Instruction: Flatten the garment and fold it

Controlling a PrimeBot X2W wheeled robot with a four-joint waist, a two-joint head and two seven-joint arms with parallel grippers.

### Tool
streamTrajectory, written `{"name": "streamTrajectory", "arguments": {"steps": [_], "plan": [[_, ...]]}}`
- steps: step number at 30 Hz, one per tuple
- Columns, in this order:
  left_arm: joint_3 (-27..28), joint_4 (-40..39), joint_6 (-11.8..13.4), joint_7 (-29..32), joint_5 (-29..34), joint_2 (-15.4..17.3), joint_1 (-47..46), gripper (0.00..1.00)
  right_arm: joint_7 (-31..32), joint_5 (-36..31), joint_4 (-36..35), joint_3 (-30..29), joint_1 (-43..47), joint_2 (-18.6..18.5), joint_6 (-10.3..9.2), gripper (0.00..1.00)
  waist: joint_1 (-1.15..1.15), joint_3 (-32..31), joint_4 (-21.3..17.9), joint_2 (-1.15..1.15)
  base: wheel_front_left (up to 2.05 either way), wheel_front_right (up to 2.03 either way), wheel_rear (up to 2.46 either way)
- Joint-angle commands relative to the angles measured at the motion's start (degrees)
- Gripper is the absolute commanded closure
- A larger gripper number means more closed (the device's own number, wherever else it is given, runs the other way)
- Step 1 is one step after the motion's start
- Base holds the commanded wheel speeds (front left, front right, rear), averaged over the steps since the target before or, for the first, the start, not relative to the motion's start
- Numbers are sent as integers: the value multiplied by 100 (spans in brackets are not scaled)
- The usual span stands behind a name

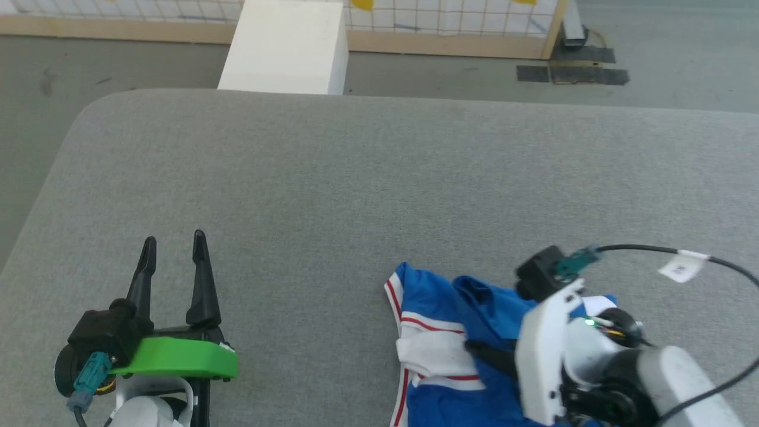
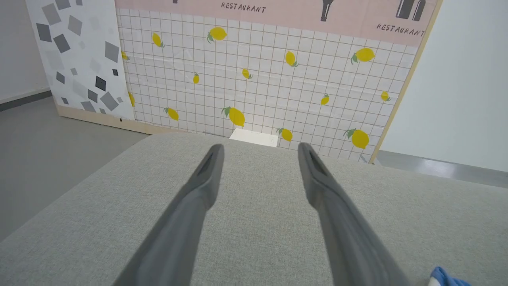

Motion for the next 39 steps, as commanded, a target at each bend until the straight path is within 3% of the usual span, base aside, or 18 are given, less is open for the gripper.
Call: {"name": "streamTrajectory", "arguments": {"steps": [1, 9, 10, 11, 15, 21, 25, 29, 34, 39], "plan": [[-15, 6, -29, -22, 7, -47, 22, 0, -210, -42, 233, 194, -227, 182, -8, 100, 0, 115, 142, 0, 0, 0, 0], [-57, 39, -61, -22, 52, -161, -5, 0, -676, -310, 1174, 679, -640, 619, -8, 100, 0, 252, 295, 0, 0, 0, 0], [-57, 48, -69, -22, 56, -169, -11, 0, -746, -341, 1244, 730, -679, 643, -8, 91, 0, 258, 298, 0, 0, 0, 0], [-55, 62, -77, -22, 61, -178, -17, 0, -846, -368, 1312, 781, -724, 671, -8, 0, 0, 256, 297, 0, 0, 0, 0], [-35, 119, -101, -22, 76, -188, 11, 0, -1029, -260, 1288, 1030, -865, 719, -8, 0, 0, 166, 200, 0, 0, 0, 0], [-3, 207, -167, -22, 64, -175, 21, 0, -1108, -66, 632, 1156, -1041, 537, -8, 0, 0, -48, -79, 0, 0, 0, 0], [-8, 252, -204, -22, 75, -185, 6, 0, -1212, -386, 235, 686, -938, 260, -8, 0, 0, -179, -261, 0, 0, 0, 0], [-14, 262, -216, -22, 106, -206, 16, 0, -1116, -1196, 22, -68, -540, -106, -8, 0, 0, -231, -393, 0, 0, 0, 0], [-29, 247, -243, -22, 126, -232, 21, 0, -749, -1853, -100, -823, 208, -176, -8, 0, 0, -189, -441, 0, 0, 0, 0], [-33, 241, -270, -22, 135, -251, -24, 0, -499, -2228, -22, -981, 723, -116, -8, 0, 0, -106, -409, 0, 0, 0, 0]]}}
